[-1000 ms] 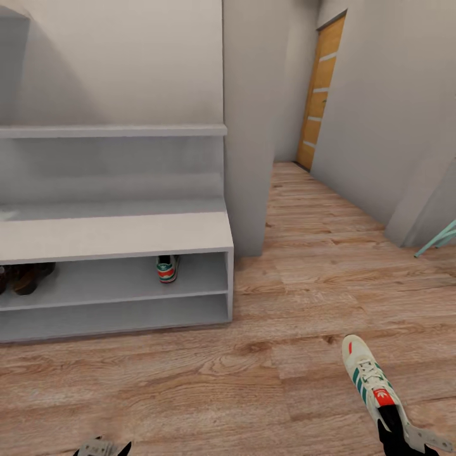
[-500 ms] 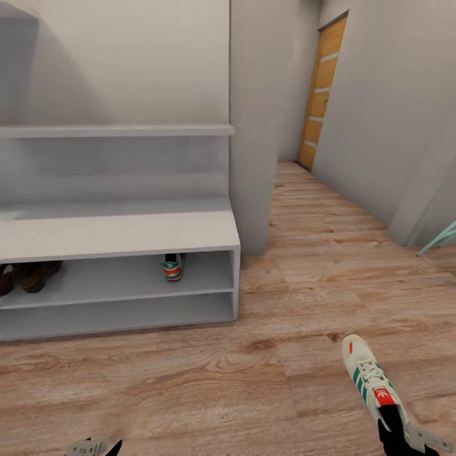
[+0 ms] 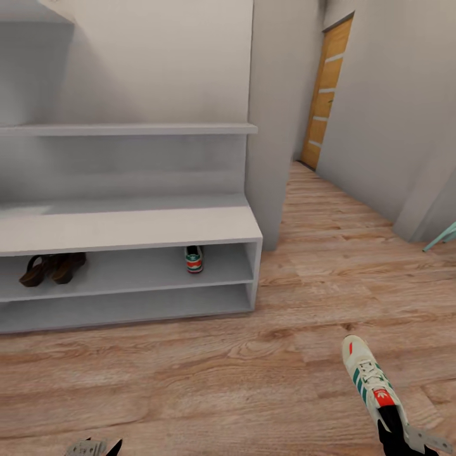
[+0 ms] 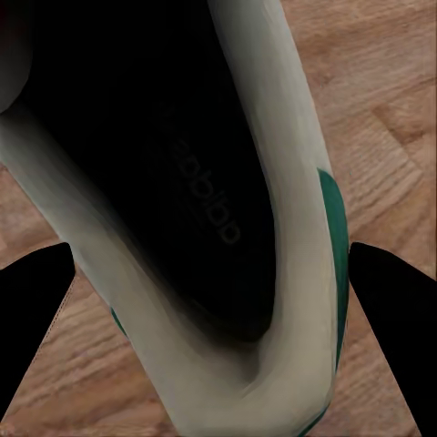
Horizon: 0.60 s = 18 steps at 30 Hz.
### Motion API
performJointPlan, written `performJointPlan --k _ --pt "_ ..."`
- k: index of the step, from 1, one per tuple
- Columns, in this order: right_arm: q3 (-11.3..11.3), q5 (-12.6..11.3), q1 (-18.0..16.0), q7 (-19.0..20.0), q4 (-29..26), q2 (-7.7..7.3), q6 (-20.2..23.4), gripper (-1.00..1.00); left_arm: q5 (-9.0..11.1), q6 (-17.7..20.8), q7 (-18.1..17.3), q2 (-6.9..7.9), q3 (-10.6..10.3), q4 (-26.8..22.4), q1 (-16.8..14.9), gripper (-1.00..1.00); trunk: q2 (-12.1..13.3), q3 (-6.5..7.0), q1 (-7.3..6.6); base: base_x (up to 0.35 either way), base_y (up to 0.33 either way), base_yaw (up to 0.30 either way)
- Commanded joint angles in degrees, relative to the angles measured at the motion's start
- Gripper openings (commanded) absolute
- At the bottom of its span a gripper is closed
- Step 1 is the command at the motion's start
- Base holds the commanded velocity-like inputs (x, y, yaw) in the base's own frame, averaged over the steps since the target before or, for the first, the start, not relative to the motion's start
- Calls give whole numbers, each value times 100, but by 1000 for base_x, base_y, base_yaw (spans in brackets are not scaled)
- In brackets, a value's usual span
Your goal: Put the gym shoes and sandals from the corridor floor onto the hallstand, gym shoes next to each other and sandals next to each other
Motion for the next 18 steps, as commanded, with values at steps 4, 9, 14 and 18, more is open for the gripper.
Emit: performJointPlan --k 4,9,14,18 --pt "4 -58 -2 6 4 -2 -20 -100 -45 -28 -33 -5 40 8 -6 100 -2 -4 -3 -176 289 0" --pt "4 -54 -2 6 8 -1 -20 -100 -44 -30 -35 -5 40 5 -6 100 -2 -4 -3 -176 289 86" --pt "4 -50 -2 6 9 7 -20 -100 -45 -34 -34 -5 40 5 -6 100 -2 -4 -3 -176 289 235" --pt "4 -54 -2 6 9 24 -20 -100 -45 -33 -35 -5 40 5 -6 100 -2 -4 -3 -175 289 239"
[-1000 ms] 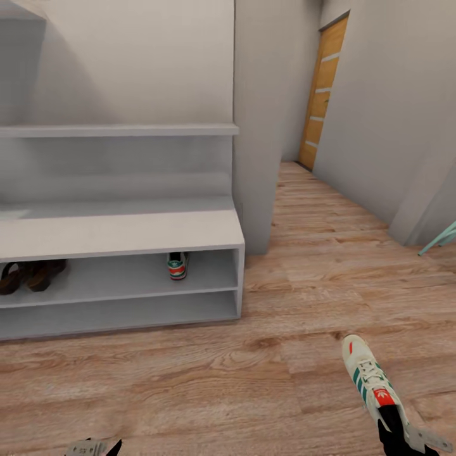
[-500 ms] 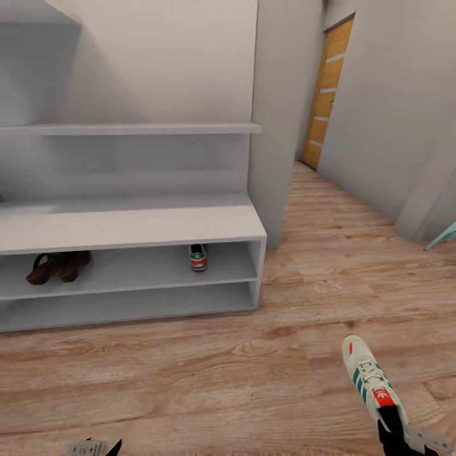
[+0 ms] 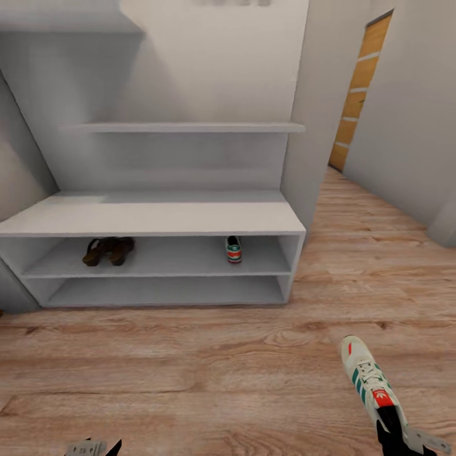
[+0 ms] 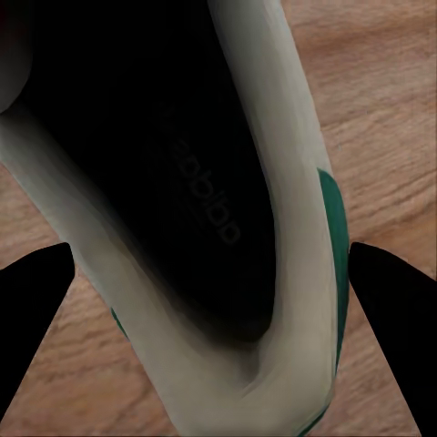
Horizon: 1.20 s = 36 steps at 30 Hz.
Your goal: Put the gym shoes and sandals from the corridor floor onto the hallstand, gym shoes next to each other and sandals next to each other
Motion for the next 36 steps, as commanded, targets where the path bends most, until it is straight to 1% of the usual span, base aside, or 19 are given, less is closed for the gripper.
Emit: performJointPlan --k 1,14,36 --pt "3 -59 -1 6 -1 2 -19 -100 -45 -28 -33 -5 40 9 -8 100 -2 -4 -3 -164 289 132" --pt "3 -61 -1 6 -1 8 -19 -100 -45 -27 -33 -5 40 9 -8 100 -2 -4 -3 -135 290 31" --pt "3 -61 -1 6 -1 8 -19 -100 -45 -23 -31 -5 40 17 -8 100 -2 -4 -3 -7 306 0"
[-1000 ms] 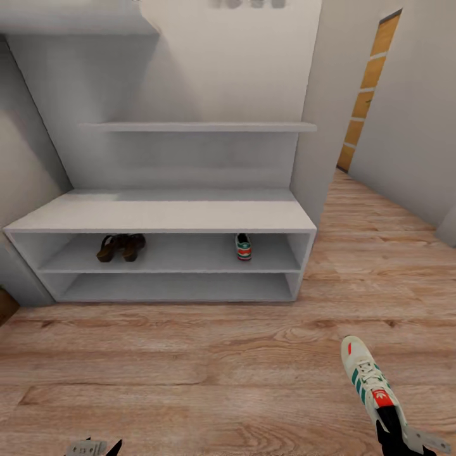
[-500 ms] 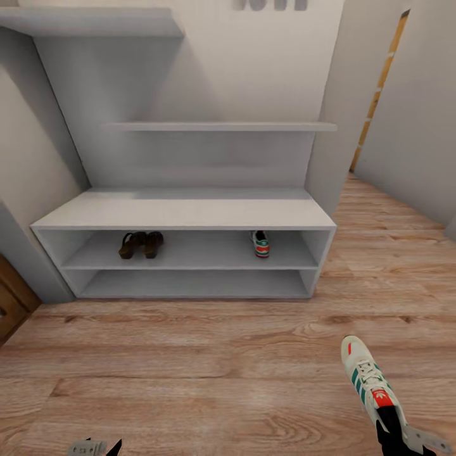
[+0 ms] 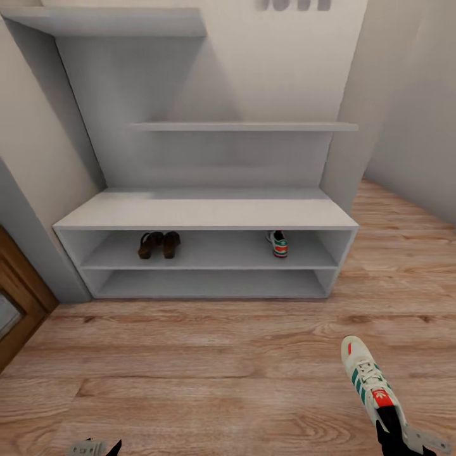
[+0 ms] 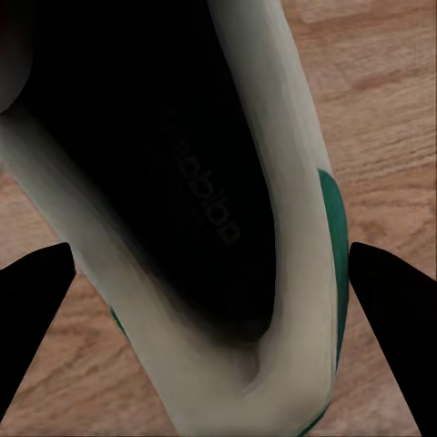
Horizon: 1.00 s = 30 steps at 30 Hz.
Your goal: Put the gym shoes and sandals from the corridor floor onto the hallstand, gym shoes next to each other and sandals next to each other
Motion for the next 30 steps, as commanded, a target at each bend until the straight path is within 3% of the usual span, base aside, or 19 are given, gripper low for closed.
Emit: performJointPlan --k 1,13,26,29,30 --pt "4 -57 -2 6 0 -2 -20 -100 -45 -28 -33 -6 40 9 -7 100 -2 -4 -1 0 307 0" --pt "4 -57 -2 6 0 -2 -20 -100 -45 -28 -33 -7 40 9 -7 100 -2 -4 -1 -41 281 0" --pt "24 -43 -2 29 58 21 -12 -100 -91 -174 -58 -45 -47 -8 -10 100 -2 -4 -1 -3 29 0" --pt "77 -32 -2 40 164 148 -8 -100 -89 -220 -145 -54 -38 -8 -23 100 -2 -4 -1 0 0 0" --pt "176 7 -2 39 186 262 -4 -100 -89 -230 -208 -58 -35 -8 -28 100 -2 -4 -1 0 0 0"
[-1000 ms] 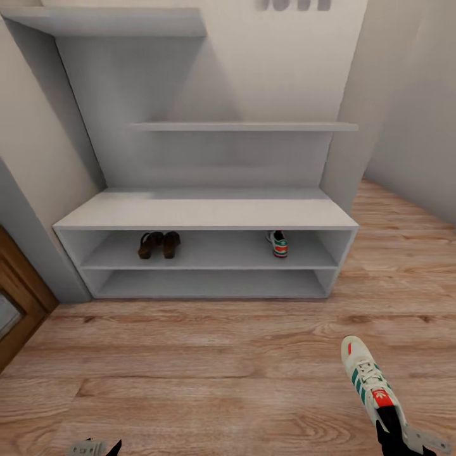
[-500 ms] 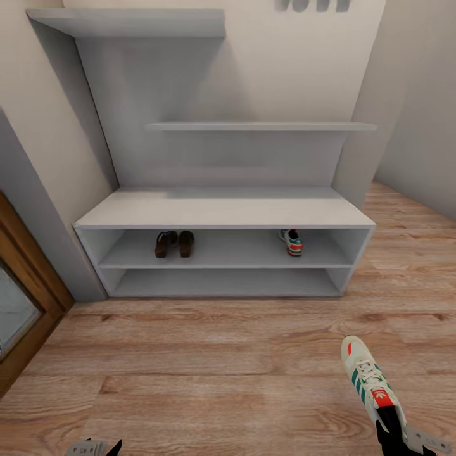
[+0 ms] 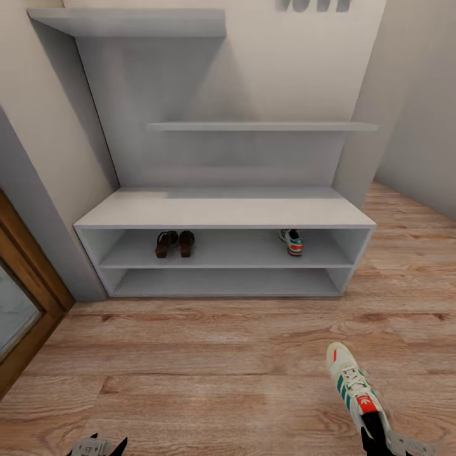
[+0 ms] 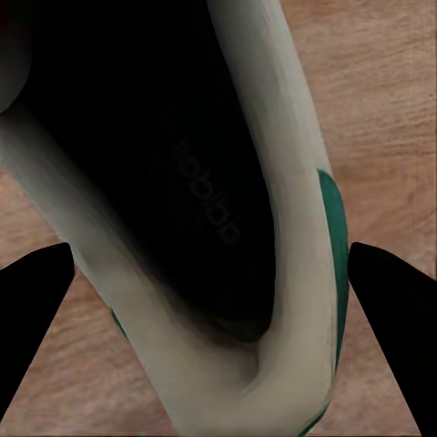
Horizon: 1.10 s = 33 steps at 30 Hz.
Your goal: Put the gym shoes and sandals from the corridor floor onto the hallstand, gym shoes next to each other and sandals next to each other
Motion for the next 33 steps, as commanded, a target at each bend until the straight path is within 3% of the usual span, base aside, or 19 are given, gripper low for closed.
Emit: performJointPlan --k 1,4,6,8,10,11,12,14,17,18,23,24,27,28,30,31,33 --pt "52 -35 -4 4 8 71 -20 -100 -46 -30 -72 -3 46 2 -7 100 -2 -4 -1 0 0 0" --pt "672 316 -5 -55 -131 453 49 -100 -26 -22 -411 13 59 -4 -26 100 -2 -4 -1 0 0 0" --pt "864 464 -18 -112 -265 563 171 -100 -18 -22 -565 4 73 -16 -24 100 -2 -4 -1 0 0 0" --pt "1075 646 -117 -271 -553 780 779 -100 -10 -41 -751 -7 88 -41 -18 100 -2 -4 -1 0 0 0" --pt "1148 713 -276 -435 -807 965 1468 -100 -7 -60 -814 -8 97 -51 -14 100 -2 -4 -1 0 0 0" --pt "1184 743 -479 -640 -1060 1144 2162 -100 -4 -74 -843 3 107 -55 -12 100 -2 -4 -1 0 0 0" --pt "1192 748 -549 -717 -1139 1202 2372 -100 -2 -76 -848 9 109 -56 -11 100 -2 -4 -1 0 0 0" --pt "1211 758 -858 -1087 -1418 1492 3038 -100 5 -86 -862 32 115 -58 -10 100 -2 -4 -1 0 0 0" --pt "1219 763 -1227 -1538 -1569 1829 3406 -100 2 -92 -868 37 118 -59 -10 100 -2 -4 -1 0 0 0" --pt "1239 762 -1522 -1886 -1599 1945 3537 -100 1 -96 -873 42 119 -59 -7 100 -2 -4 -1 0 0 0" --pt "1423 736 -2200 -2393 -1499 1945 3678 -100 5 -104 -887 55 114 -77 3 100 -2 -4 -1 0 0 0" --pt "1479 718 -2755 -2496 -1301 1945 3970 -100 5 -113 -889 50 105 -75 7 100 -2 -4 -1 0 0 0" --pt "1485 715 -2958 -2556 -1258 1945 4071 -100 5 -114 -890 43 105 -76 8 100 -2 -4 -1 0 0 0" --pt "1487 600 -3095 -3031 -1238 1945 4106 -100 3 -114 -890 49 109 -76 8 100 -2 -4 -1 0 0 0" --pt "1487 495 -3114 -3139 -1236 1945 4110 -100 0 -114 -890 53 110 -76 8 100 -2 -4 -1 0 0 0" --pt "1494 328 -3128 -3216 -1246 1945 4107 -100 -5 -114 -890 57 111 -77 9 100 -2 -4 -1 0 0 0" --pt "1496 268 -3131 -3229 -1242 1945 4104 -100 -4 -114 -890 57 111 -77 8 100 -2 -4 -1 0 0 0"
